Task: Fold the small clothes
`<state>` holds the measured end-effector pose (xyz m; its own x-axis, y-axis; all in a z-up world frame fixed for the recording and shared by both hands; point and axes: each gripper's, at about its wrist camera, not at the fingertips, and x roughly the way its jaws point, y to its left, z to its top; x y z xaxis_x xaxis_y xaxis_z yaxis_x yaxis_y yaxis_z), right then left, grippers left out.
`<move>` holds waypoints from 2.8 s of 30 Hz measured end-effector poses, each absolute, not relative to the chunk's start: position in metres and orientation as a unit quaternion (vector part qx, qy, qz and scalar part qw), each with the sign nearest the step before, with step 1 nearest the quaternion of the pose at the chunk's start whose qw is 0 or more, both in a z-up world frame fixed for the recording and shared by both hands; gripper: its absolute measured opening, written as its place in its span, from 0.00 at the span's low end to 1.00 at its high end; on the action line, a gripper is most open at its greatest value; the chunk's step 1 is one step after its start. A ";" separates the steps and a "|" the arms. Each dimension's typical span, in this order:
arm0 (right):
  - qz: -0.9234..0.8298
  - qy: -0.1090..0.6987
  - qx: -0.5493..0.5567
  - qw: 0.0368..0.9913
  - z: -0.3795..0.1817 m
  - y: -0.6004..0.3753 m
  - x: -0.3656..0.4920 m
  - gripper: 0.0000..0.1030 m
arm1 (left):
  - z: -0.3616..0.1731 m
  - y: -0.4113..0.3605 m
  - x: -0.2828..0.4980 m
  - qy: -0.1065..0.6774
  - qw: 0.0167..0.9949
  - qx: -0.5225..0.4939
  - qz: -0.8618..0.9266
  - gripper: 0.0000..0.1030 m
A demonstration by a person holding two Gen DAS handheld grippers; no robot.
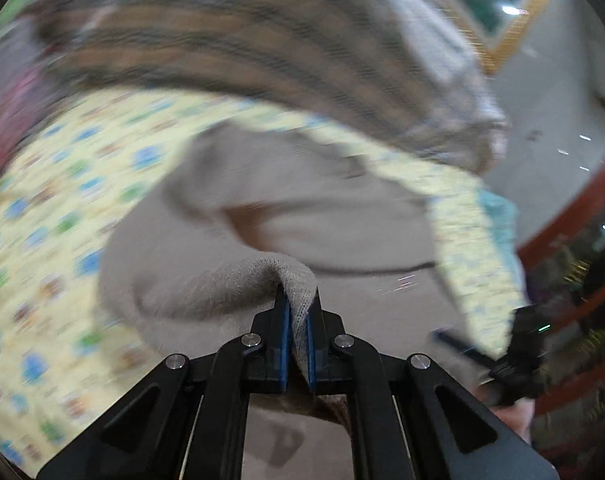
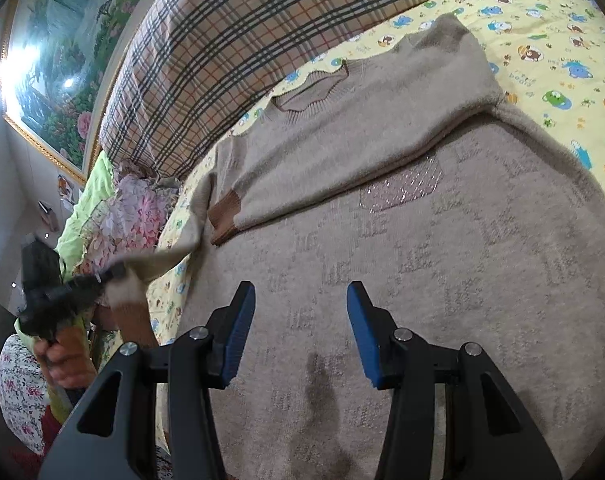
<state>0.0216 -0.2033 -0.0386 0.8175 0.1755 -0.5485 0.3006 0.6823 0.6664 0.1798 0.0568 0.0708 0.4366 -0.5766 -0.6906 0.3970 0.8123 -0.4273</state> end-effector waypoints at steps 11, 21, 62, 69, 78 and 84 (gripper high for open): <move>-0.101 0.262 0.418 0.864 -0.034 -0.255 -0.013 0.48 | -0.016 -0.148 0.234 0.516 0.788 -0.033 -0.333 0.06; -0.100 0.289 0.414 0.857 -0.051 -0.266 -0.001 0.64 | -0.024 -0.094 0.221 0.517 0.796 -0.044 -0.310 0.45; -0.043 0.389 0.391 0.833 -0.021 -0.383 0.103 0.05 | -0.067 0.093 0.297 0.426 0.901 -0.075 0.027 0.85; 0.028 0.357 0.462 0.811 0.001 -0.393 0.099 0.05 | -0.071 0.092 0.288 0.424 0.902 -0.080 0.026 0.89; -0.193 0.407 0.332 0.829 -0.033 -0.392 0.104 0.10 | -0.069 0.091 0.285 0.419 0.904 -0.080 0.029 0.92; -0.117 0.365 0.262 0.886 -0.010 -0.330 0.098 0.26 | -0.069 0.090 0.284 0.418 0.904 -0.082 0.032 0.92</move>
<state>0.0983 -0.3302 -0.0100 0.7064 -0.0159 -0.7076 0.3982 0.8355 0.3787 0.2843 0.0897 -0.0692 0.6484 -0.0116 -0.7612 -0.1261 0.9844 -0.1224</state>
